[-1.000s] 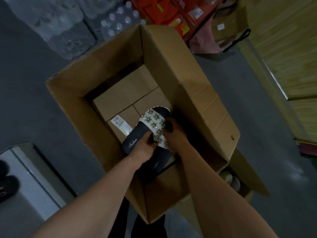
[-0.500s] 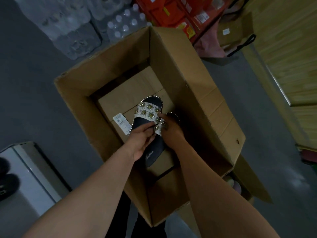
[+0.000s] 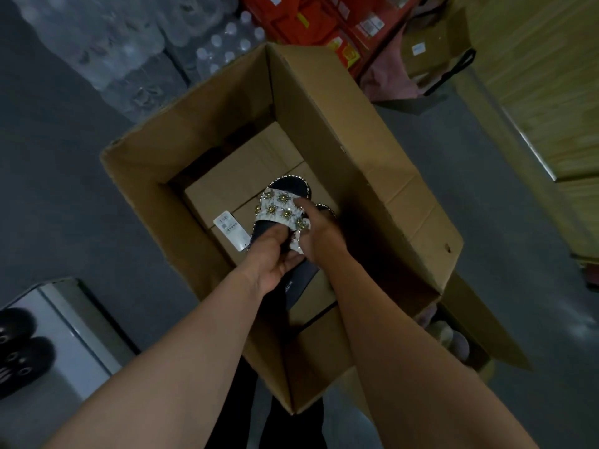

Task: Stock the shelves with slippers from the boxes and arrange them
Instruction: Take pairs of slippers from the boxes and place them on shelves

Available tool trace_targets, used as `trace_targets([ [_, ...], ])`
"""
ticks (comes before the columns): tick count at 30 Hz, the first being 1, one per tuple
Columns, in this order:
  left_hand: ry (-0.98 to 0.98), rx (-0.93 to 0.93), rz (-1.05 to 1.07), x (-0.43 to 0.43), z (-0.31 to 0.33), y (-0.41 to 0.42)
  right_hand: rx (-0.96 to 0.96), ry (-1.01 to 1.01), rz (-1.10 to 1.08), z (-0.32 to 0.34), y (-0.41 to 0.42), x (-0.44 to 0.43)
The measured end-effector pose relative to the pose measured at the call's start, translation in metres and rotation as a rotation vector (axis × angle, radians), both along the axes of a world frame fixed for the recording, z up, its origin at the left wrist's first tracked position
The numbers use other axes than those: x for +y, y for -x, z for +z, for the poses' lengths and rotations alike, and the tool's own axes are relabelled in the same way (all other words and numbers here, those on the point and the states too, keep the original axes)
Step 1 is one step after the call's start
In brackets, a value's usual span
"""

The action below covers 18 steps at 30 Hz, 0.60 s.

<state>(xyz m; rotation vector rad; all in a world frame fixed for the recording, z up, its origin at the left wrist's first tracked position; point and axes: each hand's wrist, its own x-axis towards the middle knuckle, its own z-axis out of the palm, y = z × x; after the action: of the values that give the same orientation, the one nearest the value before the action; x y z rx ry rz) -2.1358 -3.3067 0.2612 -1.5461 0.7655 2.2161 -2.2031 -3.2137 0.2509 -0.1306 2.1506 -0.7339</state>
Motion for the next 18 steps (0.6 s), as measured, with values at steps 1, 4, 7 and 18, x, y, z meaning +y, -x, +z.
trace_targets([
  [1,0.003,0.003,-0.011,0.001,0.005,-0.003,0.023,-0.014,0.013,0.009,-0.003,0.001],
  [4,0.059,-0.006,-0.086,0.004,0.025,-0.008,0.176,-0.016,0.038,0.035,-0.015,0.011],
  [7,0.19,-0.01,-0.199,0.007,0.048,-0.004,0.284,0.006,-0.05,0.063,-0.021,0.019],
  [18,1.21,0.23,-1.472,-0.012,0.011,0.002,0.069,-0.113,-0.189,0.058,-0.024,0.014],
])
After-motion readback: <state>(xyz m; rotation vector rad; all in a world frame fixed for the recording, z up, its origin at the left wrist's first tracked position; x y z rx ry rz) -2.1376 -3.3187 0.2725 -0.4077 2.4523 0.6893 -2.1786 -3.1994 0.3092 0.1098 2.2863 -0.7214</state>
